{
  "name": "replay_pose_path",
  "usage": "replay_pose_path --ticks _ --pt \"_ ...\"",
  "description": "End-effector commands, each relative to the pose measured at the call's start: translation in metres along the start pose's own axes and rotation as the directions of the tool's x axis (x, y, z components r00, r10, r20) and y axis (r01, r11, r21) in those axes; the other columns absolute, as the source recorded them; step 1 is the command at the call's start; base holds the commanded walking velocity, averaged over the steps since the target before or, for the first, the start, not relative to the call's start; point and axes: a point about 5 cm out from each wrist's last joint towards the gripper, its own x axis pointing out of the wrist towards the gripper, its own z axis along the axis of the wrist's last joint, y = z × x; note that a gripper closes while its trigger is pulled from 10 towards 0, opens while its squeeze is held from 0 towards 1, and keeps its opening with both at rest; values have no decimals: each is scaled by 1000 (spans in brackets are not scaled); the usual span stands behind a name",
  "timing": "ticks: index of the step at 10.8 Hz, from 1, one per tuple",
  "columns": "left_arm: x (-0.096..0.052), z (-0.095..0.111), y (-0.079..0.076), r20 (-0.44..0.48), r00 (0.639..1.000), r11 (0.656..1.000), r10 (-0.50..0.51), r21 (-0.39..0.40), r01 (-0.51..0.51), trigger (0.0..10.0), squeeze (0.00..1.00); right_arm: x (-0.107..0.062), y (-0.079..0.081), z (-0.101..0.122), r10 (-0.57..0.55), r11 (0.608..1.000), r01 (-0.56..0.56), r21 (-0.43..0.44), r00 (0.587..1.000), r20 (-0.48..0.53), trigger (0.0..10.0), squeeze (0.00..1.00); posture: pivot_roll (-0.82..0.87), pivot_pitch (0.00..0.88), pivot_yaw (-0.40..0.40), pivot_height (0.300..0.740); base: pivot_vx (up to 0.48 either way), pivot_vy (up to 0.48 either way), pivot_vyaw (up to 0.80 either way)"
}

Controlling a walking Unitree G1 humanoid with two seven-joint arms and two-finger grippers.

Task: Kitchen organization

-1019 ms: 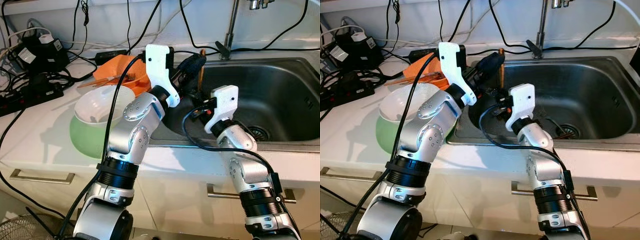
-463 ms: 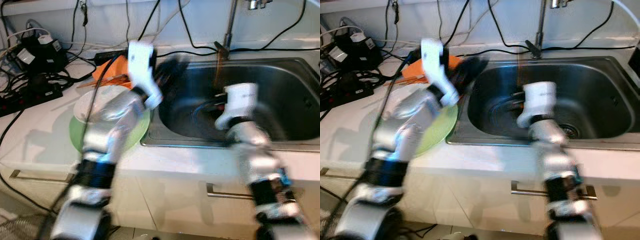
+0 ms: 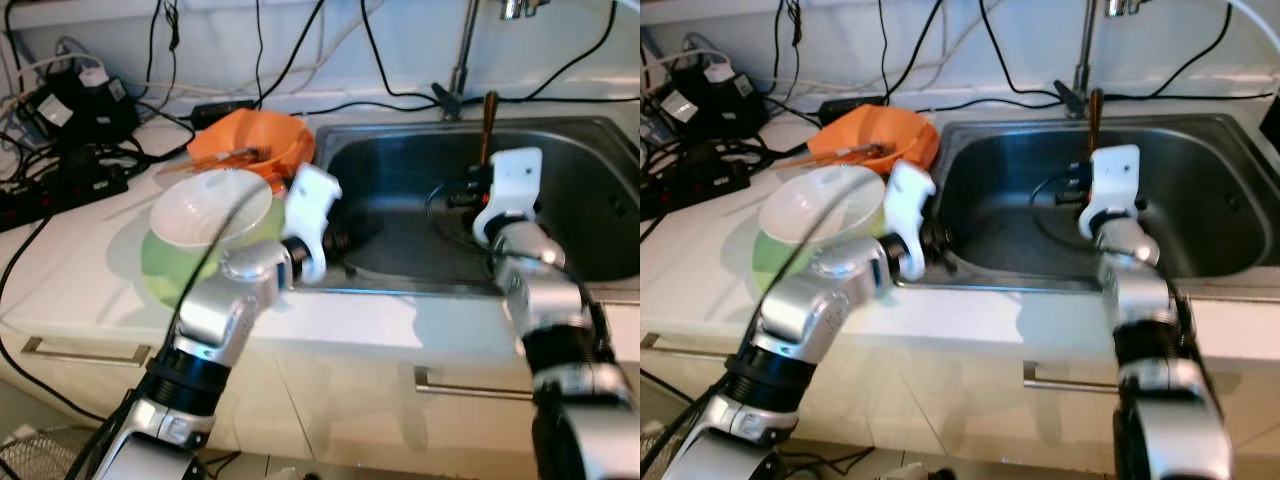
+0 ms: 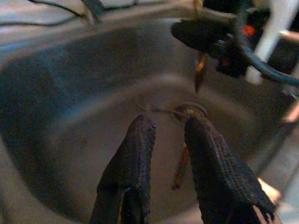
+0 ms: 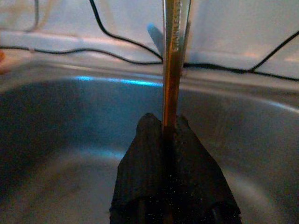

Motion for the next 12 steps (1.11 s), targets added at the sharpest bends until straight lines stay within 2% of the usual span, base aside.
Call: replay_pose_path --ticks 1,4,7,12 --pt "-2 -5 -1 -41 999 1000 -11 23 12 10000 0 4 4 -4 1 1000 -2 -18 999 -54 10000 0 28 0 124 740 0 0 0" --pt "-1 -9 -5 -73 997 999 -21 41 24 10000 0 11 11 -14 50 999 -50 7 984 -172 10000 0 31 0 121 740 0 0 0" --pt "-1 -14 -10 -97 995 998 -27 52 32 10000 0 13 24 -29 105 994 -91 59 949 -299 10000 0 42 0 105 740 0 0 0" --pt "-2 -20 -13 -128 991 997 -29 66 38 10000 0 13 35 -36 161 987 -150 58 922 -351 10000 0 57 0 91 740 0 0 0"
